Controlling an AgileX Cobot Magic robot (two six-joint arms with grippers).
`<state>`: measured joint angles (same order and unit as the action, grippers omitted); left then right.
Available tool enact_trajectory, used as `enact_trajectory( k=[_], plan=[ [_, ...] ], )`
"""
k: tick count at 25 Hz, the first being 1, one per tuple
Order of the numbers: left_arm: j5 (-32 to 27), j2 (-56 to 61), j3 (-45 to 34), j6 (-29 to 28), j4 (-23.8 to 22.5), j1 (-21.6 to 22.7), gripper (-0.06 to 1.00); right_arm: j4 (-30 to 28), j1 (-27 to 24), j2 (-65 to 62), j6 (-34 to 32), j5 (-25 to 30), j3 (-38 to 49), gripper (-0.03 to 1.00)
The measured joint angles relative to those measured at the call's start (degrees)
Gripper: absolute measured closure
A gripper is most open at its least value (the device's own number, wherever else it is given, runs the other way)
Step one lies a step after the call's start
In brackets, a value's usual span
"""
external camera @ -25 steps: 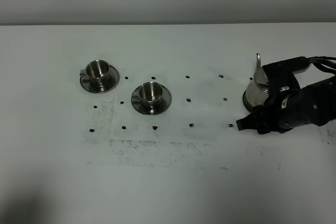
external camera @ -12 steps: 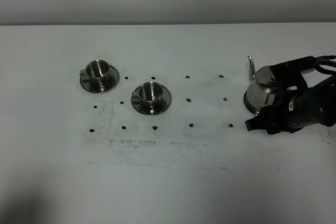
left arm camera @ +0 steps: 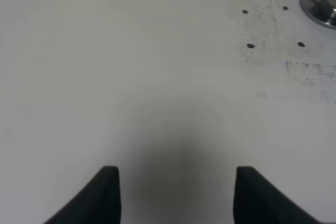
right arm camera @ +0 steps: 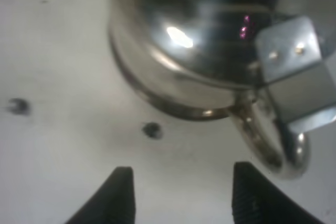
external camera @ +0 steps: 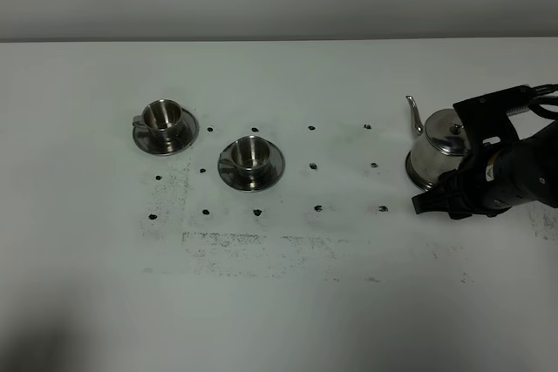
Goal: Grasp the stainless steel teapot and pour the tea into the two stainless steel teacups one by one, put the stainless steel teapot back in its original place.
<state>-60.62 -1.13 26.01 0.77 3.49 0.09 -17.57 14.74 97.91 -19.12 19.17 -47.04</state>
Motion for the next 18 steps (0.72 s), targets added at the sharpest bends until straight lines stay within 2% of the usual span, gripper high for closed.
enact_trajectory(
  k=[4, 10, 14, 18],
  plan=[
    [0.00, 0.00, 0.00, 0.00, 0.00, 0.04, 0.48, 3.63, 1.86, -4.52, 3.36, 5.14, -0.17, 0.55],
    [0.00, 0.00, 0.00, -0.06, 0.00, 0.04, 0.48, 10.21, 2.23, -10.74, 14.69, 16.69, -3.77, 0.55],
    [0.00, 0.00, 0.00, -0.06, 0.00, 0.04, 0.48, 9.62, 2.23, -11.98, 19.12, 21.37, -6.97, 0.55],
    [0.05, 0.00, 0.00, -0.06, 0.00, 0.04, 0.48, 6.09, 2.23, -11.97, 21.74, 22.00, -9.27, 0.55]
  ],
)
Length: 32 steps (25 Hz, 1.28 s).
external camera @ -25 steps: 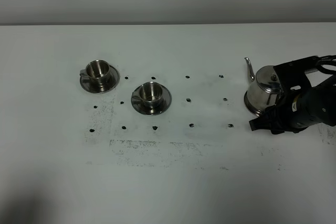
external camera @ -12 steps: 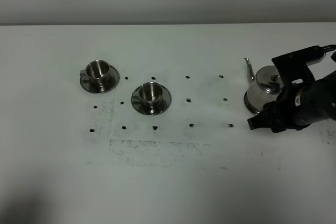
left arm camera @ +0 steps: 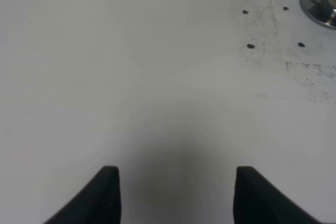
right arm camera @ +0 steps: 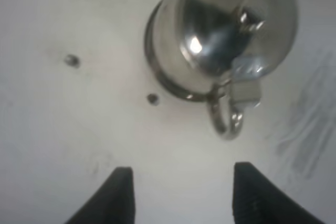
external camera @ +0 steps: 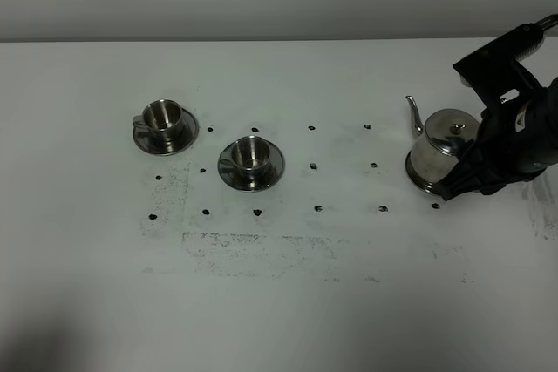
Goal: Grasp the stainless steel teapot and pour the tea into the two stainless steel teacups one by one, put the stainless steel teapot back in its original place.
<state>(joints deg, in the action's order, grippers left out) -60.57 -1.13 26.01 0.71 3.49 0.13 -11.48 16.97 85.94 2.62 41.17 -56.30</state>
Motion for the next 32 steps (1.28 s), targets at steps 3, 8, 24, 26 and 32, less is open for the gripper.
enact_trajectory(
  k=[3, 8, 24, 26, 32],
  plan=[
    [0.00, 0.00, 0.00, 0.00, 0.00, 0.00, 0.48, 0.53, -1.75, 0.62, 1.71, 0.16, -1.62, 0.52],
    [0.00, 0.00, 0.00, 0.00, 0.00, 0.00, 0.48, 7.68, -6.84, 4.59, 8.41, 0.74, -3.93, 0.49],
    [0.00, 0.00, 0.00, 0.00, 0.00, 0.00, 0.48, 11.92, -9.62, 17.62, 15.00, 2.23, -12.98, 0.49],
    [0.00, 0.00, 0.00, 0.00, 0.00, 0.00, 0.48, 11.92, -9.83, 18.22, 15.57, 2.96, -13.53, 0.49],
    [0.00, 0.00, 0.00, 0.00, 0.00, 0.00, 0.48, 11.92, -11.35, 19.38, 18.15, 3.92, -13.80, 0.49]
  ],
)
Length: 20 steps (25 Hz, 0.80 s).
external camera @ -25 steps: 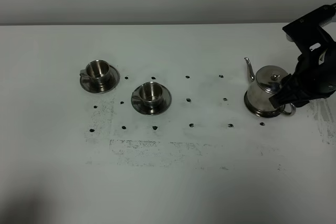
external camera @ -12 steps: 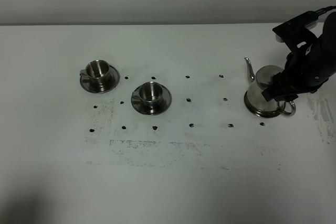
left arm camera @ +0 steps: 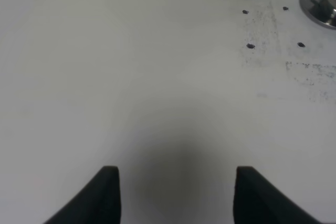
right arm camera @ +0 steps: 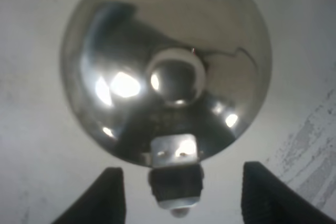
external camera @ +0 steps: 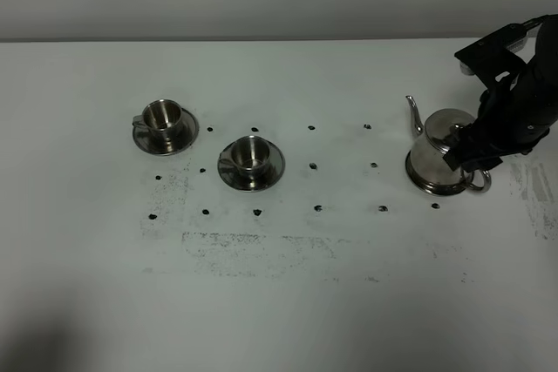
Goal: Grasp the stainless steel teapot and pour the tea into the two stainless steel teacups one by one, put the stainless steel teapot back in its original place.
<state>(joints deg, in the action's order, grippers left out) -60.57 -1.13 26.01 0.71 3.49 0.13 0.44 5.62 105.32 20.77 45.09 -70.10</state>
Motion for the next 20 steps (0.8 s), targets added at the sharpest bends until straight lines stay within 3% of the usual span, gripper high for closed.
enact_trajectory(
  k=[20],
  plan=[
    [0.00, 0.00, 0.00, 0.00, 0.00, 0.00, 0.48, 1.45, -1.08, 1.68, 4.65, -0.86, -0.19, 0.49]
  ],
)
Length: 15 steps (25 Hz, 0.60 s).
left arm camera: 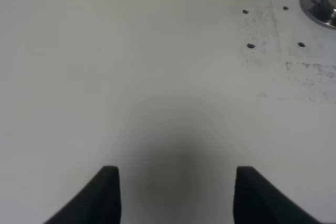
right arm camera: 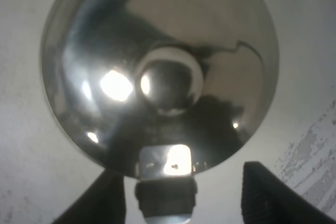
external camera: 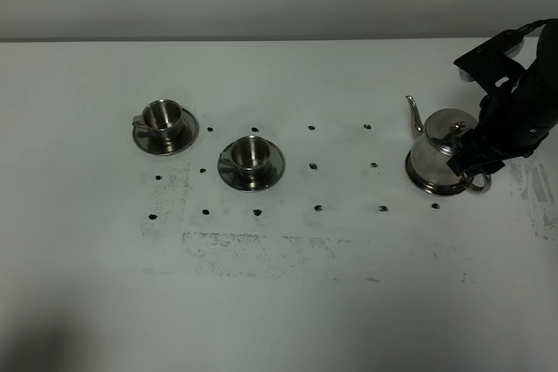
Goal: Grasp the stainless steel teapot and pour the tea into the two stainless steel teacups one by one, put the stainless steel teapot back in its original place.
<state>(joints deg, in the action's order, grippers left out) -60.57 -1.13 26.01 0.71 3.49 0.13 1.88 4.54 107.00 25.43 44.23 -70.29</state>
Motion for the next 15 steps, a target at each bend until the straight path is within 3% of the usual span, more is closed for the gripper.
enact_trajectory(
  k=[15],
  plan=[
    [0.00, 0.00, 0.00, 0.00, 0.00, 0.00, 0.48, 0.15, 0.00, 1.49, 0.23, -0.71, -0.18, 0.52]
  ],
)
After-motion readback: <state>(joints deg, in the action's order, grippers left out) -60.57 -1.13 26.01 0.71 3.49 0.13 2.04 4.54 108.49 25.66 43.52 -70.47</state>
